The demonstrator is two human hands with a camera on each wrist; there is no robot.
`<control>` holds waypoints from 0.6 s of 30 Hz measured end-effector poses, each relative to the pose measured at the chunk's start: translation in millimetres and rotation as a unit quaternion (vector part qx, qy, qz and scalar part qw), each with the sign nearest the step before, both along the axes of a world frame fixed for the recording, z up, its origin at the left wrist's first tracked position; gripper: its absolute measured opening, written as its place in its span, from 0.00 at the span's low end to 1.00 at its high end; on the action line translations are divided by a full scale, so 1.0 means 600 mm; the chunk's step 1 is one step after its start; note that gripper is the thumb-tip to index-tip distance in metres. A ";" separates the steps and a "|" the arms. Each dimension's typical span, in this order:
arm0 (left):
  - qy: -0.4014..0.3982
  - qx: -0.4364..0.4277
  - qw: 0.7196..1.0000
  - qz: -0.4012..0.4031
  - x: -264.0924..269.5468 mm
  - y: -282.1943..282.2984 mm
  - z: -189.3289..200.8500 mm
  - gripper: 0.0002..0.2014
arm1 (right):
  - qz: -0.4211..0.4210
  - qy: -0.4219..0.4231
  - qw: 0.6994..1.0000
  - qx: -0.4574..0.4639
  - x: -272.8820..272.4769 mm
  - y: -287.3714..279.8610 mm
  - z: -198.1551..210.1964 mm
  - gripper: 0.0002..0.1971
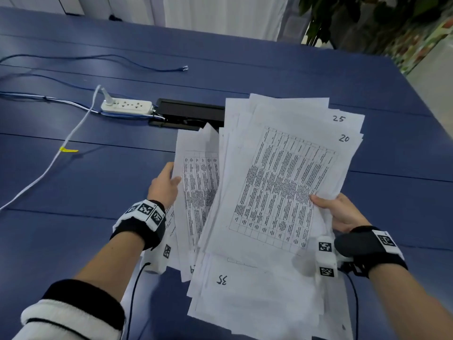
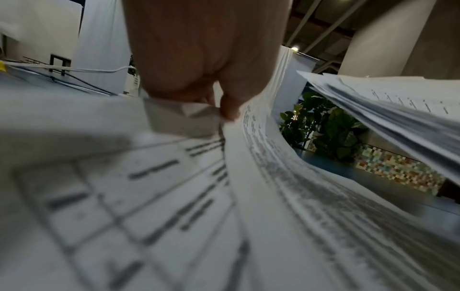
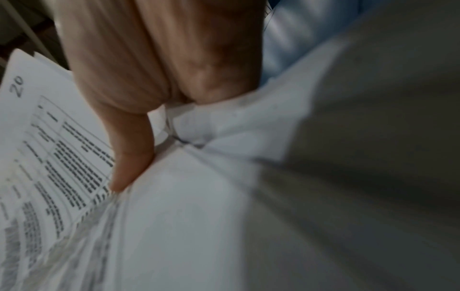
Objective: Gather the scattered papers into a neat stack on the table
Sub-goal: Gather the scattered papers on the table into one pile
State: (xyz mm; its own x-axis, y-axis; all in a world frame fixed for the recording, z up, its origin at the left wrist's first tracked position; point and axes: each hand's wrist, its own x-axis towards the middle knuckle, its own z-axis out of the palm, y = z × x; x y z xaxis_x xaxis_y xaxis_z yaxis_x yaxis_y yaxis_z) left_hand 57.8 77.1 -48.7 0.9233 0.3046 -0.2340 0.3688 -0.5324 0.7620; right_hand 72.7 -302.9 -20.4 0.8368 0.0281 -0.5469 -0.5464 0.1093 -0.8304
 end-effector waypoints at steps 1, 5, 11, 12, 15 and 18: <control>-0.004 0.013 1.000 0.018 0.003 0.001 -0.001 0.13 | 0.002 -0.002 1.000 -0.005 0.005 0.004 0.002 0.13; -0.024 0.020 0.998 0.059 0.011 0.001 0.000 0.12 | 0.032 -0.003 0.999 -0.017 0.022 0.020 0.004 0.15; -0.034 -0.014 0.999 0.006 0.027 -0.015 -0.001 0.07 | 0.051 0.012 0.998 -0.023 0.041 0.045 -0.009 0.16; -0.018 -0.015 1.000 -0.001 0.033 -0.018 -0.003 0.07 | 0.052 0.016 0.998 -0.026 0.043 0.050 -0.012 0.17; 0.008 -0.032 0.999 0.000 0.047 -0.023 -0.008 0.08 | 0.051 0.030 0.997 -0.042 0.045 0.057 -0.022 0.20; 0.024 -0.088 0.996 -0.006 0.059 -0.029 -0.007 0.05 | 0.049 0.032 0.997 -0.049 0.046 0.059 -0.029 0.17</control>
